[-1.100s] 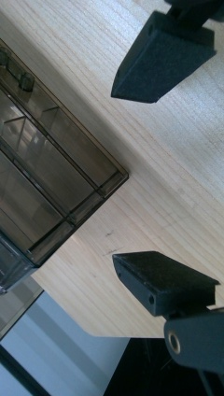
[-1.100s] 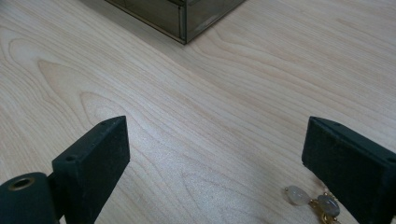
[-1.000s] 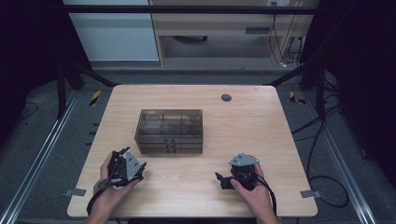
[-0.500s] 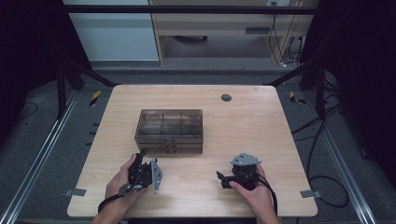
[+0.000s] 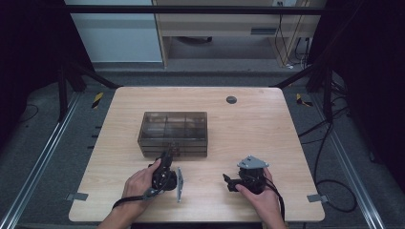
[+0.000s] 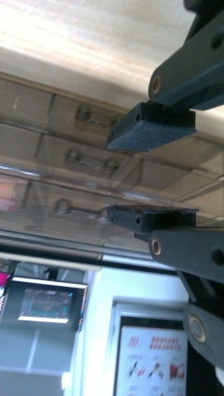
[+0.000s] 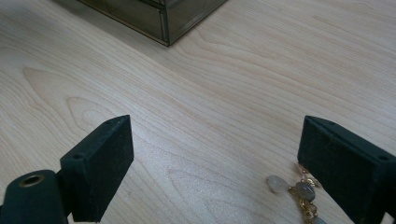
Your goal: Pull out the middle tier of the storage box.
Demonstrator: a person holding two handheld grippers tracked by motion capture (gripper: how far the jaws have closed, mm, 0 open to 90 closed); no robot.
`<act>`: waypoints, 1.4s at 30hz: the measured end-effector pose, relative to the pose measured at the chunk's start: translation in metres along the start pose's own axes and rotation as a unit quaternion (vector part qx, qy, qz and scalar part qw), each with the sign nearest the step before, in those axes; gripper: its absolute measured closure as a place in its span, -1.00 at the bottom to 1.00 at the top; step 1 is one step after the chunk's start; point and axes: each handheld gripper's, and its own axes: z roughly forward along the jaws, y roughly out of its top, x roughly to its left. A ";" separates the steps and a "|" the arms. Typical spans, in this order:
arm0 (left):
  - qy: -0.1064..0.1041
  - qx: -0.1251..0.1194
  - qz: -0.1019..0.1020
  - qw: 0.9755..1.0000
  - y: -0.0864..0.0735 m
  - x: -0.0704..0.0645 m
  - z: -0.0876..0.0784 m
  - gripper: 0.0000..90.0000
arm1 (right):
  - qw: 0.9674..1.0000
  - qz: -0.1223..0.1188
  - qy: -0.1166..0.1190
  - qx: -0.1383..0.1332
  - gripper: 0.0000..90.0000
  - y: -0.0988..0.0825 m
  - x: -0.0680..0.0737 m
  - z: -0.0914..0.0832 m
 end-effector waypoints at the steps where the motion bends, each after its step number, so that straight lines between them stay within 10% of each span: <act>1: 0.002 -0.003 0.003 1.000 0.001 -0.001 0.001 0.40 | 1.000 0.000 0.000 0.000 -0.75 0.000 0.000 0.000; 18: 0.015 0.004 0.060 0.998 0.010 -0.018 0.018 0.56 | 1.000 0.004 -0.003 0.002 -0.74 -0.001 -0.003 -0.001; 42: 0.027 0.013 0.064 0.997 0.013 -0.020 0.026 0.68 | 1.000 0.007 -0.002 0.005 -0.74 -0.001 -0.004 -0.001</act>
